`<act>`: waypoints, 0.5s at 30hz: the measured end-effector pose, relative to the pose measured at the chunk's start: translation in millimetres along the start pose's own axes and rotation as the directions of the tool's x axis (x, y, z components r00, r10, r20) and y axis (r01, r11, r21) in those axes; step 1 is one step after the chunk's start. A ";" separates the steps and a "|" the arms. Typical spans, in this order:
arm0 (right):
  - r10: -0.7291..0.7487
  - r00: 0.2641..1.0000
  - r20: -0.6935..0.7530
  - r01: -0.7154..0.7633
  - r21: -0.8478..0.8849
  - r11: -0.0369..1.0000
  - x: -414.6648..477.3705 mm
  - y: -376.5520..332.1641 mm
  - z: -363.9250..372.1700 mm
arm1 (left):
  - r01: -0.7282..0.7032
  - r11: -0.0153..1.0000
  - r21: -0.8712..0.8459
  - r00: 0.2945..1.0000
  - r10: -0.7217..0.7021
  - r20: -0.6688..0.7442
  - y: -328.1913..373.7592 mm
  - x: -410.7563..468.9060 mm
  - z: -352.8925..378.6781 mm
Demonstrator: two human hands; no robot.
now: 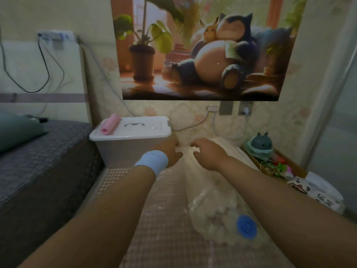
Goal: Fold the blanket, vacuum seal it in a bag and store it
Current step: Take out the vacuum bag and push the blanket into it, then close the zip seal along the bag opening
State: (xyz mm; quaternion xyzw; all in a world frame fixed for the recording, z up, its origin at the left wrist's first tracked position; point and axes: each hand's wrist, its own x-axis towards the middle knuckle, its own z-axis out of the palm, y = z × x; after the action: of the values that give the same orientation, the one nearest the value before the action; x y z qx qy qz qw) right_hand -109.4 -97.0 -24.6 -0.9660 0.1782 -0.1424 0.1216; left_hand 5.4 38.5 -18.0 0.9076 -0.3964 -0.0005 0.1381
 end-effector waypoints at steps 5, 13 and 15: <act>-0.070 0.997 -0.025 0.071 0.051 0.996 54.7 -38.0 12.2 | 0.104 0.995 -0.005 0.994 -0.105 -0.031 -57.8 22.6 -17.8; -0.137 0.990 0.025 0.138 -0.040 0.990 179.4 -59.0 71.7 | 0.143 0.984 0.105 0.985 -0.131 -0.109 -131.0 109.5 -10.4; -0.152 0.988 0.027 0.154 -0.063 0.986 211.4 -61.9 82.9 | 0.134 0.985 0.107 0.986 -0.122 -0.115 -141.4 134.6 -8.8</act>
State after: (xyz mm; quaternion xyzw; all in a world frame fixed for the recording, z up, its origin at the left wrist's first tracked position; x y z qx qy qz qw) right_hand 125.6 -105.8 -35.0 -0.9818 0.1068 -0.1350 0.0807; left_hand 200.4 35.4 -30.4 0.9364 -0.3284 0.0626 0.1067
